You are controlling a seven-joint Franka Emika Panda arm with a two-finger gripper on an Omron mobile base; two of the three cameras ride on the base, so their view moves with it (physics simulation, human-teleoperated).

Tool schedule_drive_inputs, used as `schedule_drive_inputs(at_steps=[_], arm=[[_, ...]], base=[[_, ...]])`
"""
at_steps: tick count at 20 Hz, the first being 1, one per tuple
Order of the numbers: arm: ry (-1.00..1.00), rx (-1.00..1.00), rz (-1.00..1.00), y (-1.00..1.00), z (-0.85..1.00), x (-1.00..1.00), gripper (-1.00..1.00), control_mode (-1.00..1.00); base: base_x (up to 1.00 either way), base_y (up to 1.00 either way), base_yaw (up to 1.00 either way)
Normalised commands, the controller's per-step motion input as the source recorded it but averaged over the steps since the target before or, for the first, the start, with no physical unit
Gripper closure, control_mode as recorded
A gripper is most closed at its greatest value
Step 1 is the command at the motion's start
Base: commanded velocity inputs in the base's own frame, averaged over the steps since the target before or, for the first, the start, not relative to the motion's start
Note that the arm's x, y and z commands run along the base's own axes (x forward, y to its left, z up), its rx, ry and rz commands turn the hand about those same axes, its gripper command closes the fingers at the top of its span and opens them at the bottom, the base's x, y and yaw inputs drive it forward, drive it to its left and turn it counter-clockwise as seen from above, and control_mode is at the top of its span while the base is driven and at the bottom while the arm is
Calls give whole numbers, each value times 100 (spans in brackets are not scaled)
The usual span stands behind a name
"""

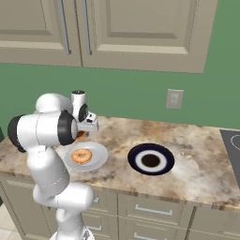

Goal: Place the pastries on the plates.

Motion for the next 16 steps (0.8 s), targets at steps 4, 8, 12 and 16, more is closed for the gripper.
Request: schedule_drive_inputs(at_steps=[4, 8, 12, 16], arm=[[0, 0, -13, -100, 14, 0, 100, -100], [5, 0, -14, -100, 0, 0, 100, -100], [1, 4, -16, -100, 0, -6, 100, -100], [0, 3, -19, -100, 0, -31, 100, -100]], base=[[0, 0, 0], [0, 0, 0], [0, 0, 0], [0, 0, 0]])
